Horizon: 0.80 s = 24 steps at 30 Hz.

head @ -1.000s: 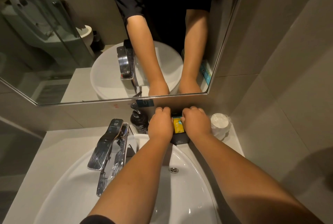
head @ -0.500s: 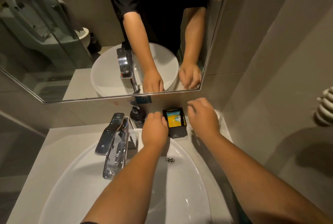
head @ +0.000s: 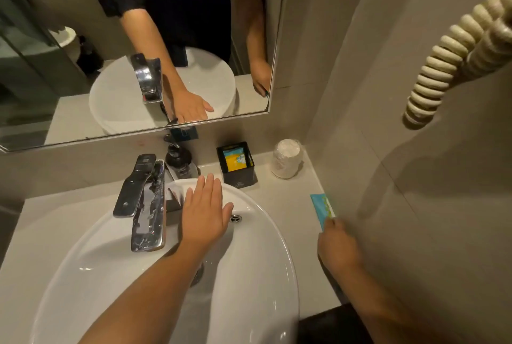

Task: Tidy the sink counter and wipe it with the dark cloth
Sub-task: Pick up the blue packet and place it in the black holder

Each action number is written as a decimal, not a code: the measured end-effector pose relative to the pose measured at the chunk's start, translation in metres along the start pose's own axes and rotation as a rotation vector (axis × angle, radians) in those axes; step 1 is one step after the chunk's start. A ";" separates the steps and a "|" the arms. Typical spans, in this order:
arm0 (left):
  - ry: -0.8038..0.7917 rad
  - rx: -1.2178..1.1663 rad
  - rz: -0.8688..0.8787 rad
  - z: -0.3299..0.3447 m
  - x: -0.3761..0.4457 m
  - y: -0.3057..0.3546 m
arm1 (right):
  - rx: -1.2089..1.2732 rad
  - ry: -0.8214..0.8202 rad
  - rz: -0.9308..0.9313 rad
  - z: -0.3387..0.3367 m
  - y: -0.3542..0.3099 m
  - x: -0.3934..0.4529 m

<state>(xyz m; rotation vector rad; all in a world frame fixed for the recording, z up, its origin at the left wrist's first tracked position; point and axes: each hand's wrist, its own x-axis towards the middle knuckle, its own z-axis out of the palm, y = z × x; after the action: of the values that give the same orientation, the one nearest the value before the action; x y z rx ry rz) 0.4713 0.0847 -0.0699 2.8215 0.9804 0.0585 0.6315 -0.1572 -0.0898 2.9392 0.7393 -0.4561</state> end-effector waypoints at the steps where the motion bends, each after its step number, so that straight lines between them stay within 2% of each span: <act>1: -0.007 0.000 -0.004 0.000 0.000 0.000 | -0.002 -0.005 -0.011 0.003 0.000 -0.001; 6: -0.022 0.000 0.000 -0.003 -0.002 0.002 | 0.131 0.020 0.009 -0.001 0.003 -0.008; 10: -0.036 -0.008 0.006 -0.006 -0.003 0.003 | 0.288 0.051 0.123 -0.005 0.005 -0.009; 14: -0.034 -0.023 0.005 -0.008 -0.004 0.003 | 0.253 -0.019 0.178 -0.009 -0.002 -0.012; 18: -0.040 -0.031 0.009 -0.008 -0.005 0.002 | 0.231 -0.022 0.157 -0.006 -0.001 -0.016; 24: -0.048 -0.053 0.004 -0.009 -0.004 0.002 | 0.335 -0.041 0.088 0.000 0.000 -0.020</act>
<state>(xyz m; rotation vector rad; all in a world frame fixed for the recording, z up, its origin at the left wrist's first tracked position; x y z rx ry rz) 0.4683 0.0819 -0.0605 2.7637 0.9481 0.0165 0.6143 -0.1667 -0.0840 3.2403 0.5745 -0.6916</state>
